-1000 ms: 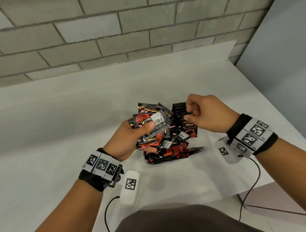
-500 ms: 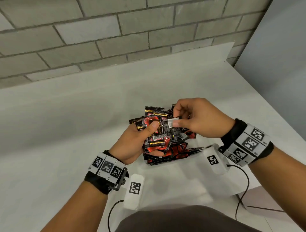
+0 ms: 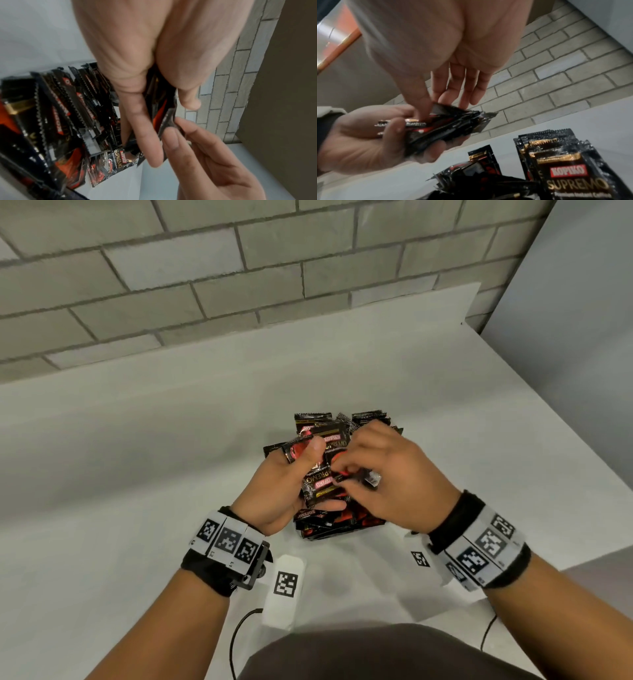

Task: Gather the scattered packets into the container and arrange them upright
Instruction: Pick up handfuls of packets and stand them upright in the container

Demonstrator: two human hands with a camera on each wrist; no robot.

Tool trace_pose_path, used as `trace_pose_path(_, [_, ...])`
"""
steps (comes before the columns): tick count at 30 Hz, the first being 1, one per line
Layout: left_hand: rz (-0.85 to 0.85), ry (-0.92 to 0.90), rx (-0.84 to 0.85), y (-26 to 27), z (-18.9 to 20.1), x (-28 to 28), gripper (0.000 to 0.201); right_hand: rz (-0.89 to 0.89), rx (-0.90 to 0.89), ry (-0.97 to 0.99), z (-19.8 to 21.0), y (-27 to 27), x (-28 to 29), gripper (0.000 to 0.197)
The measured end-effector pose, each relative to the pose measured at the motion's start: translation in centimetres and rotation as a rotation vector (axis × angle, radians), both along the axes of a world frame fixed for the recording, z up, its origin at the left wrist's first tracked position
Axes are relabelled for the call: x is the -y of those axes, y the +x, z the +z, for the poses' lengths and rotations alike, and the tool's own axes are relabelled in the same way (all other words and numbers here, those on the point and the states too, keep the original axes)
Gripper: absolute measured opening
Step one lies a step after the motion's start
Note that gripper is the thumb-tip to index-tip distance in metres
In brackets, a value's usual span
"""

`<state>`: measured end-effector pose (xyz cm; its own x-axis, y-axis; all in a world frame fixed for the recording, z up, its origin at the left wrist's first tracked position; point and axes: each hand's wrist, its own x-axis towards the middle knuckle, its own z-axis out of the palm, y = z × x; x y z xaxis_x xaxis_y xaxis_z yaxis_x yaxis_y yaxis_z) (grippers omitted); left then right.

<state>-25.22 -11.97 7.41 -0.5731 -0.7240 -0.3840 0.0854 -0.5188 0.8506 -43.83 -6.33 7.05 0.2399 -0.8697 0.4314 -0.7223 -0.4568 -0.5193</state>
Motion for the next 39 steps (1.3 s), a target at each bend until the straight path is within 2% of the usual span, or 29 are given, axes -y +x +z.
trace_pose_path(4, [-0.016,-0.035,0.013,0.3,-0.3,0.2,0.039,0.038,0.161,0.083,0.6,0.3,-0.5,0.016])
trace_pose_path(6, [-0.061,-0.033,0.033,0.5,-0.2,0.2,0.037,-0.022,0.225,0.108,1.2,-0.1,-0.4,0.03])
trace_pose_path(8, [-0.103,-0.033,0.042,0.6,0.0,0.3,0.039,-0.094,0.17,0.166,1.4,-0.7,0.1,0.046])
trace_pose_path(10, [-0.119,-0.038,0.049,0.6,0.1,0.2,0.04,-0.12,0.075,0.24,1.4,-1.1,0.6,0.054])
trace_pose_path(12, [-0.112,-0.039,0.044,0.5,0.1,0.1,0.042,-0.136,0.011,0.268,1.3,-1.1,0.9,0.051])
trace_pose_path(16, [-0.113,-0.039,0.043,0.5,0.0,0.0,0.045,-0.166,0.073,0.381,1.3,-1.2,1.5,0.05])
trace_pose_path(21, [-0.113,-0.031,0.071,0.5,-0.3,-0.2,0.041,-0.197,0.016,0.511,1.4,-2.4,2.2,0.04])
trace_pose_path(25, [-0.059,-0.026,0.07,0.6,-0.3,0.1,0.04,-0.329,0.133,0.502,1.9,-5.0,2.2,0.037])
trace_pose_path(28, [0.0,-0.035,0.068,0.8,-0.5,0.5,0.038,-0.395,0.319,0.487,2.8,-7.0,1.9,0.027])
trace_pose_path(29, [0.018,-0.037,0.075,0.9,-0.6,0.6,0.036,-0.409,0.328,0.481,3.0,-7.6,1.8,0.022])
trace_pose_path(33, [0.047,-0.029,0.087,1.1,-0.7,0.9,0.029,-0.392,0.08,0.489,3.1,-9.4,1.9,0.006])
trace_pose_path(39, [0.041,-0.035,0.11,1.3,-0.8,0.7,0.027,-0.251,-0.279,0.399,0.4,-9.1,3.0,0.008])
